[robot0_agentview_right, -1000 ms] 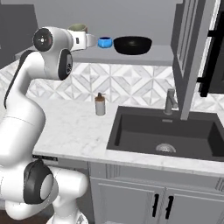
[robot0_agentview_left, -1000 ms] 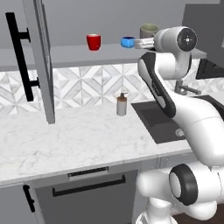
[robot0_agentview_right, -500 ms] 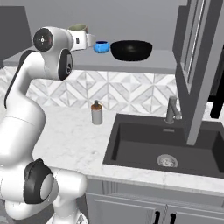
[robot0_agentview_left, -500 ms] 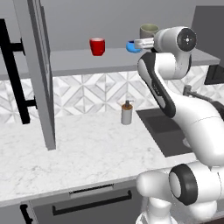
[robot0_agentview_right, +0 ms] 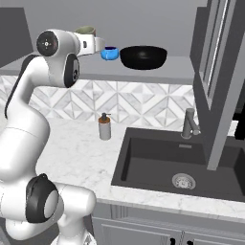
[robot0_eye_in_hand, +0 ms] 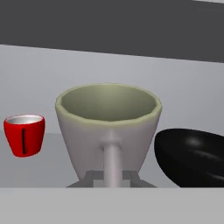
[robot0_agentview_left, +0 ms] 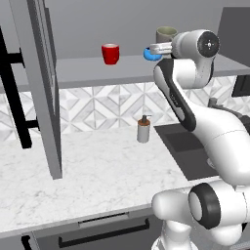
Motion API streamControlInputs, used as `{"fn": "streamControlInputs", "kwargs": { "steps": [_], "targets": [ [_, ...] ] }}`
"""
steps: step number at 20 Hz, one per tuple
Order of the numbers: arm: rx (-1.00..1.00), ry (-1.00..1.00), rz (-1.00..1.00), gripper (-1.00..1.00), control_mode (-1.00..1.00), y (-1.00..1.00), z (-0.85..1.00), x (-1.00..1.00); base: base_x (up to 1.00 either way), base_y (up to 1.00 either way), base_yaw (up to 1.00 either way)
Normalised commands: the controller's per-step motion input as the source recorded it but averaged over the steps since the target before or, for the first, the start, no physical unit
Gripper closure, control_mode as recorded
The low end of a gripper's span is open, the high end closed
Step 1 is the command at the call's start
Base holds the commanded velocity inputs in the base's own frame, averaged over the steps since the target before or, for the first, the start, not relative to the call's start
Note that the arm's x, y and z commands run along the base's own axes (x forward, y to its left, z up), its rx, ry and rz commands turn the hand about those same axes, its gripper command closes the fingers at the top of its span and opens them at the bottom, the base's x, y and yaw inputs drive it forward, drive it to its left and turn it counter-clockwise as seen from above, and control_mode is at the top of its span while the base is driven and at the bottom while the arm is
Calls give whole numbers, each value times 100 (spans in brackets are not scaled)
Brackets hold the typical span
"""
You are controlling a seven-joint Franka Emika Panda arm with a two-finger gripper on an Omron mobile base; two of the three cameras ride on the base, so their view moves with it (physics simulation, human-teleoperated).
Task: Gather all objects into one cabinet and sort the glasses and bowls to opposite sides.
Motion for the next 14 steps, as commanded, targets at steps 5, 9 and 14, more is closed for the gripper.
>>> {"fn": "streamControlInputs", "kwargs": {
  "steps": [5, 9, 14],
  "targets": [
    [0, 0, 0, 100, 100, 0, 0, 0, 4, 0, 0],
    [0, 0, 0, 100, 100, 0, 0, 0, 0, 0, 0],
    [0, 0, 0, 100, -100, 6, 0, 2, 0, 0, 0]
  ]
}}
